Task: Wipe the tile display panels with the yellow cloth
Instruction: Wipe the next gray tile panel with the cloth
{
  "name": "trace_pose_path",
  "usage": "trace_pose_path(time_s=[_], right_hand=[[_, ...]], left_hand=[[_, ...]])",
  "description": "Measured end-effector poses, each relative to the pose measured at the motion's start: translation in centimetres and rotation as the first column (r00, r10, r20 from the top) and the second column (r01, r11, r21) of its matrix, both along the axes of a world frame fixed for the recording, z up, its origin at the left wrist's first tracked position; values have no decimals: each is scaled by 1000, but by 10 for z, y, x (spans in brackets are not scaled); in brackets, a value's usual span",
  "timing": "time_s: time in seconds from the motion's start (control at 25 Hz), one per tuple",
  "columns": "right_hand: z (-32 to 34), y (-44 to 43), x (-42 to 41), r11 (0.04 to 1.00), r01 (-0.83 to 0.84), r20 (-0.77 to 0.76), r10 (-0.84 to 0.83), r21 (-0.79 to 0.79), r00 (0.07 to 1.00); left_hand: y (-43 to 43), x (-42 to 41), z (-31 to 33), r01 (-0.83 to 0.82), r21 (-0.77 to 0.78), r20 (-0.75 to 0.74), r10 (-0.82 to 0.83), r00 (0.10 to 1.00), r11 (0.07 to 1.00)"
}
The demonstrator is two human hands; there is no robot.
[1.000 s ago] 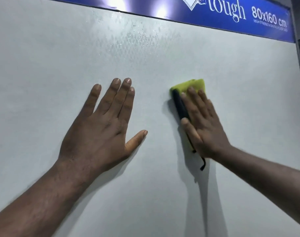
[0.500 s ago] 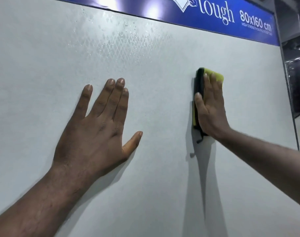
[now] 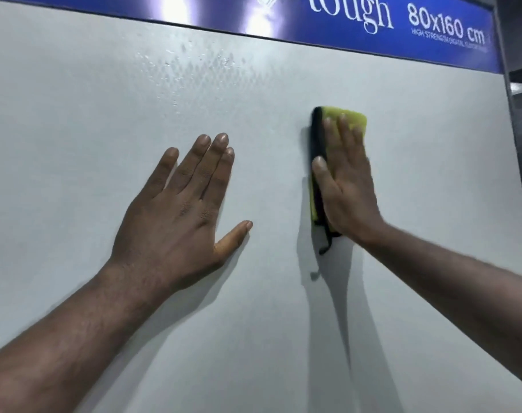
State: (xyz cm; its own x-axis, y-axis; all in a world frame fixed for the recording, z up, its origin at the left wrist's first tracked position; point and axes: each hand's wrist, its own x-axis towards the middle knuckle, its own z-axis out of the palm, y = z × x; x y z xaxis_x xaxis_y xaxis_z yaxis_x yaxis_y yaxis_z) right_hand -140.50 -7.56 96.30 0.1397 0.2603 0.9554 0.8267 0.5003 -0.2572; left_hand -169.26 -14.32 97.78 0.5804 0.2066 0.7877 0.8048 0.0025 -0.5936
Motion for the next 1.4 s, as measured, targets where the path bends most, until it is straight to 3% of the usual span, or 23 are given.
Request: trace_pose_path(time_s=[0.08,0.12,0.2,0.32,0.36,0.52,0.56,0.68,0.76,0.88,0.92,1.0,1.12,1.2,1.32,1.4], right_hand=[[-36,2,18,994,24,343,-61,109,937],[-56,5,37,989,24,437,-87,147,895],[-55,17,77,987,12,362,-71,161,930],[3,34,98,997,-33,9,32,71,999],[12,36,99,996,-33,-8,34,81,999],[-45,51,120,983,11,254,-58,181,965],[-51,55,135,985,43,199,-75,165,977],[-19,61,153,998,49,-173,-42,38,984],[-10,55,140,998,37,-97,-33,41,995],[-64,38,122,1000,-13,226,9,18,974],[-80,36,131,1000,-7,262,12,-19,965],[-68,46,152,999,28,162,-21,-42,987],[-4,62,163,999,22,-128,-26,-28,991],[0,62,153,1000,12,-54,-11,7,998],[-50,60,174,997,6,278,-27,76,960],[-53,74,216,999,27,224,-37,47,974]], left_hand=[[9,28,0,4,-2,0,-4,1000,1000],[13,41,-1,16,-4,3,-16,1000,1000],[23,61,-2,28,-4,24,-28,999,1000],[33,78,-5,-1,18,45,0,999,1000],[35,83,-6,-8,23,41,7,999,1000],[37,86,-14,13,7,-46,-12,999,1000],[37,85,-17,16,1,-68,-16,998,1000],[37,85,-18,-5,2,-96,5,995,1000],[37,85,-16,-3,14,-92,5,996,1000],[39,91,-18,10,-4,-66,-11,998,1000],[39,93,-20,11,-13,-57,-12,998,1000],[42,94,-23,4,-19,-51,-5,999,1000],[43,102,-18,36,-4,-56,-37,998,999],[47,117,-19,52,2,-39,-52,998,999],[58,149,-16,40,-2,-33,-40,999,999],[68,175,-11,34,6,-60,-34,998,999]])
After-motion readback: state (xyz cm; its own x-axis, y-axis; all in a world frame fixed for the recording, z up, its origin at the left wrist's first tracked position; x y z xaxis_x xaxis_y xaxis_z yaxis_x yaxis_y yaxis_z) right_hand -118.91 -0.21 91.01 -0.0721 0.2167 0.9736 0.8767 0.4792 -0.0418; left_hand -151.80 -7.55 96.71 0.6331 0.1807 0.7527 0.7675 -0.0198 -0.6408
